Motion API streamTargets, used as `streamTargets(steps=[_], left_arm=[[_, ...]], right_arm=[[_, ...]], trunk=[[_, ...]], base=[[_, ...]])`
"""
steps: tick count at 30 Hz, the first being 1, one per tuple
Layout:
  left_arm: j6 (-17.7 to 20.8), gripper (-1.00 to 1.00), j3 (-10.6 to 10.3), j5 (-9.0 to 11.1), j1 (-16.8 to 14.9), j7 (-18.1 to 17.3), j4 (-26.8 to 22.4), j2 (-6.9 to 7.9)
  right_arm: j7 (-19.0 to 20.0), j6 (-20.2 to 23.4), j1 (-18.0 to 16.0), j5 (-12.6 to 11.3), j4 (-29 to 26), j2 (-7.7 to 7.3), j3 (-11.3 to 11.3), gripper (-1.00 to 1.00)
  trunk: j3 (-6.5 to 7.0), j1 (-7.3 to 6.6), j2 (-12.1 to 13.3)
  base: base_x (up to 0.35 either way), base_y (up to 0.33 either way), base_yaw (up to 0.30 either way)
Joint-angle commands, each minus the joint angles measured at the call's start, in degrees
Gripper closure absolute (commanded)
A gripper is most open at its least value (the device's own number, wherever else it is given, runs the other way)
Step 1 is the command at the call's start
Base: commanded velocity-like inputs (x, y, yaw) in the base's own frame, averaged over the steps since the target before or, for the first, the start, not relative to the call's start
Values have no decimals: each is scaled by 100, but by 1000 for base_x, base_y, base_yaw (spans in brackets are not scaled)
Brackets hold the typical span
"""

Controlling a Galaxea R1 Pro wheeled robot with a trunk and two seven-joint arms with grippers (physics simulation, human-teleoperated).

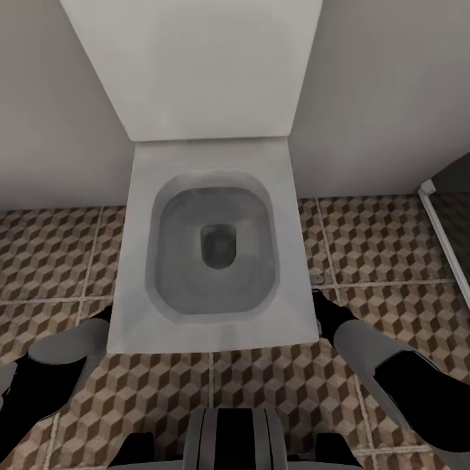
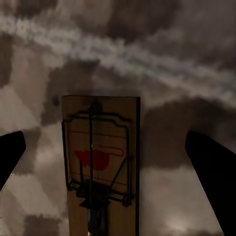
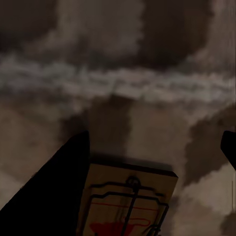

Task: Take the four mousetraps from the cabinet in the bathroom and place them on the bathroom floor. Make sure all four end up on the same floor surface, and ensure that at least two of them are either under or directly next to the same bathroom sink.

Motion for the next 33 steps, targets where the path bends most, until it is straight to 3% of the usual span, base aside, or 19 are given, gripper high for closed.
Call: streamTargets(steps=[1,33], left_arm=[[44,-100,-5,40,-3,9,-7,-3],[44,-100,-3,40,-2,6,-5,-6]], right_arm=[[-47,-32,0,68,233,-223,44,-100],[-45,-32,-3,69,233,-223,44,-100]], trunk=[[-4,4,0],[-4,4,0]], base=[[-116,0,0],[-301,0,0]])
